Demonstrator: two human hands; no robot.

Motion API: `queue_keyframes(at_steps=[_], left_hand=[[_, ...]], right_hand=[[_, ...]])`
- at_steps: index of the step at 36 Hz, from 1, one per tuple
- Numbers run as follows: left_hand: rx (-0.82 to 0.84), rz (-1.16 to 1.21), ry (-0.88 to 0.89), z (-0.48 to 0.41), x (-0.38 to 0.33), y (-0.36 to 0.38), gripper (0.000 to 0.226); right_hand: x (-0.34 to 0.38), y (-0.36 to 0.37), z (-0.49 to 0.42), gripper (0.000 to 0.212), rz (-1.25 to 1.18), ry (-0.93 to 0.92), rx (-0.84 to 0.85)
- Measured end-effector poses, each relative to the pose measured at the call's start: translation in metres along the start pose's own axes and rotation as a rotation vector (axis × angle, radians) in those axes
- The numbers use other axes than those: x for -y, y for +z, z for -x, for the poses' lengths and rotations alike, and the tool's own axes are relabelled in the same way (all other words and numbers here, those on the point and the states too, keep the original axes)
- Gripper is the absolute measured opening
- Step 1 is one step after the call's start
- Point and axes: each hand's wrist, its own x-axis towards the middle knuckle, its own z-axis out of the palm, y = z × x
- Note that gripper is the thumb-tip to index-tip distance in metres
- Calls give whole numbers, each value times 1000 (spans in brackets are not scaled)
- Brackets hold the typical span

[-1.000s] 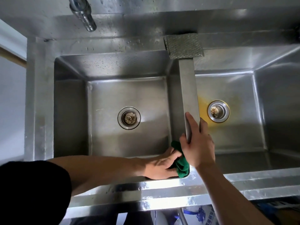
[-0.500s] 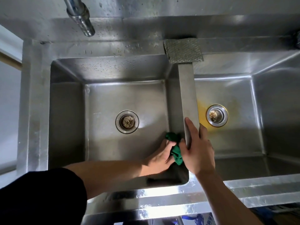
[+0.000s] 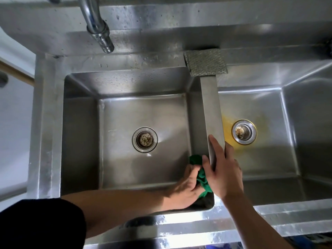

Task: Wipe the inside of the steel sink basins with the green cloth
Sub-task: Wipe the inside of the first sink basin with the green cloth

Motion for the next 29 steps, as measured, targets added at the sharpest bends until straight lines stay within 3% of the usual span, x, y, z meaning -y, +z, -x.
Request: queue_keyframes(at_steps=[3, 10, 16, 21, 23, 27, 29], left_hand=[[-24, -20, 2, -4, 1, 0, 77], [-70, -41, -325, -58, 9, -23, 62], [-74, 0, -227, -49, -12, -37, 59], [-266, 78, -120, -43, -35, -36, 63], [-216, 61, -165, -53, -33, -41, 59], [-178, 17, -327, -80, -5, -49, 73], [-163, -78, -284, -70, -20, -53, 61]], right_hand=[[0, 0, 0, 58, 3, -3, 7], [0, 1, 2, 56, 9, -6, -9], [0, 1, 1, 55, 13, -6, 0], [1, 1, 1, 56, 16, 12, 7], [1, 0, 1, 56, 18, 11, 5], [2, -1, 2, 57, 24, 14, 10], [2, -1, 1, 58, 21, 2, 3]])
